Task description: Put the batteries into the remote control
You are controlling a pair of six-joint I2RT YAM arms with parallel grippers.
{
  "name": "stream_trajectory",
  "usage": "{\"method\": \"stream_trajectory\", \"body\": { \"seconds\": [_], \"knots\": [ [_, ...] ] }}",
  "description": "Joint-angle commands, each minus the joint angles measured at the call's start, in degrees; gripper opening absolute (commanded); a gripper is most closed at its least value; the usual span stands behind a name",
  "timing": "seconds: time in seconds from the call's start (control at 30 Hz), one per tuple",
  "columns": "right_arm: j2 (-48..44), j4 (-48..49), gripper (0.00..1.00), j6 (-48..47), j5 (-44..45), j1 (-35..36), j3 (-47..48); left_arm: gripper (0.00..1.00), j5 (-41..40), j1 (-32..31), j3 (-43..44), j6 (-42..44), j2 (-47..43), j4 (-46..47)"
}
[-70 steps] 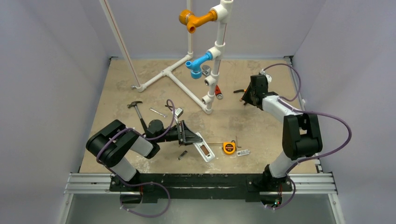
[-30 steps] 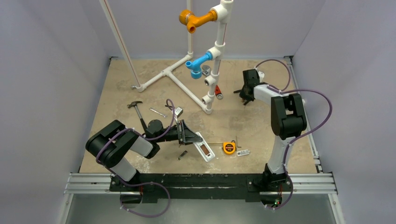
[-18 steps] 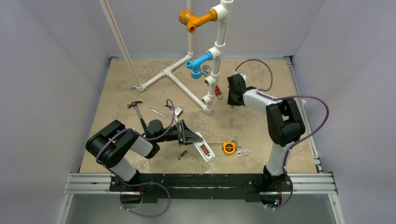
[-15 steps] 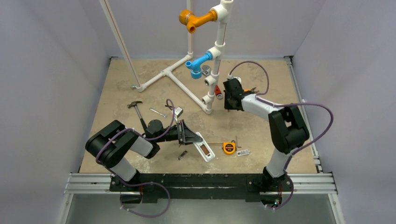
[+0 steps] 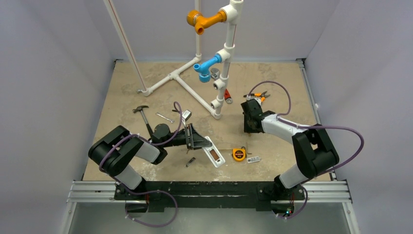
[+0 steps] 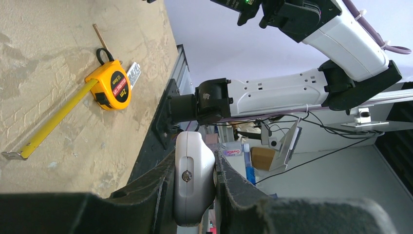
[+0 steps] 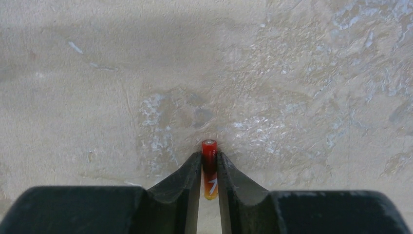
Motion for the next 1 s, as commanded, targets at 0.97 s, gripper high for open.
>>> {"method": "stream_trajectory", "body": {
  "seconds": [0.97],
  "knots": [
    [-2.2,-7.6,0.00,6.4,-1.2,2.0,-4.3,0.00,-0.7,0.2,0.3,0.2,-1.3,3.8]
  ]
}}
